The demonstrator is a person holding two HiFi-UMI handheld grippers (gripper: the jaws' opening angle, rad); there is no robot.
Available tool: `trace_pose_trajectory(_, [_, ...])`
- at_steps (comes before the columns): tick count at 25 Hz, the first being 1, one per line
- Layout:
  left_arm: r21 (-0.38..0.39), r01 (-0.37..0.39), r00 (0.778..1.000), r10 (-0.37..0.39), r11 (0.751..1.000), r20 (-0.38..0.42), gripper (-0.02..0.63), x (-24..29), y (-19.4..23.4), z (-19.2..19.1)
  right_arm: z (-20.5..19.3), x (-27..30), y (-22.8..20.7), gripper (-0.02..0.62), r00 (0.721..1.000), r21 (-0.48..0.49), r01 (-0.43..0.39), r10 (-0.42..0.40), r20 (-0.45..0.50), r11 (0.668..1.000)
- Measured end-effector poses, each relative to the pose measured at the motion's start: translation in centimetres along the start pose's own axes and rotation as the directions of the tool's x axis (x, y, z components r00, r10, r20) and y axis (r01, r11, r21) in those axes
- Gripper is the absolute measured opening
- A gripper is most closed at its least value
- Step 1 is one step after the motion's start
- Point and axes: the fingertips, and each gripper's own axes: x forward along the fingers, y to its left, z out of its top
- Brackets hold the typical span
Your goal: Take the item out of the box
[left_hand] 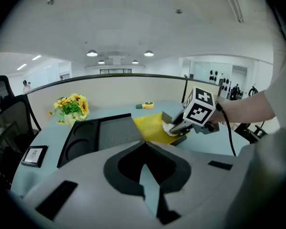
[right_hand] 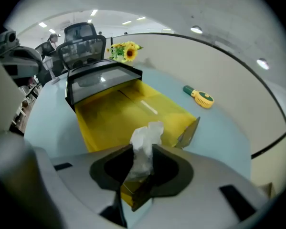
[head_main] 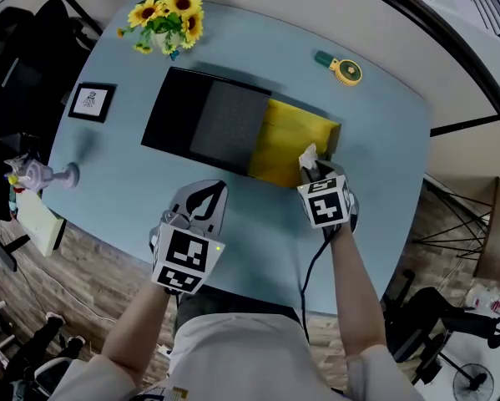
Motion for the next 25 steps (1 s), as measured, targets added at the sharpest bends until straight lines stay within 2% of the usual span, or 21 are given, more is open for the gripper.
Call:
trace_pose_trajectory(6, [0.004, -0.024, 1.000, 0.024, 1.000, -0.005, 0.003, -2.3, 1.1, 0.7, 2.6, -3.8, 0.6, 0.114, 0.993, 0.078, -0.032, 0.023, 0.118, 0.996])
trace_pose_trajectory(11, [0.020, -0.053, 0.998, 0.052, 0.998, 0.036, 0.003, -5.5, 1.5, 3.1, 6.9, -9.8, 1.9, 0.114, 0.966, 0.051, -0.062, 0.047, 0.255, 0.997])
trace_pose_trajectory(16, [0.039, -0.085, 0.992, 0.081, 0.996, 0.097, 0.003, -8.3, 2.1, 6.4, 11.8, -17.0, 1.8, 0.114, 0.906, 0.048, -0.023, 0.000, 0.424, 0.999])
trace_pose_trajectory(21, [0.071, -0.125, 0.980, 0.112, 0.990, 0.164, 0.003, -11.5, 2.5, 10.2, 15.0, -24.2, 2.2, 0.114, 0.839, 0.042, -0.034, 0.006, 0.544, 0.999])
trace_pose_trajectory(25, [0.094, -0.168, 0.960, 0.141, 0.981, 0.241, 0.003, -14.5, 3.0, 13.6, 16.7, -29.6, 2.9, 0.115, 0.772, 0.044, -0.066, 0.023, 0.636, 0.997])
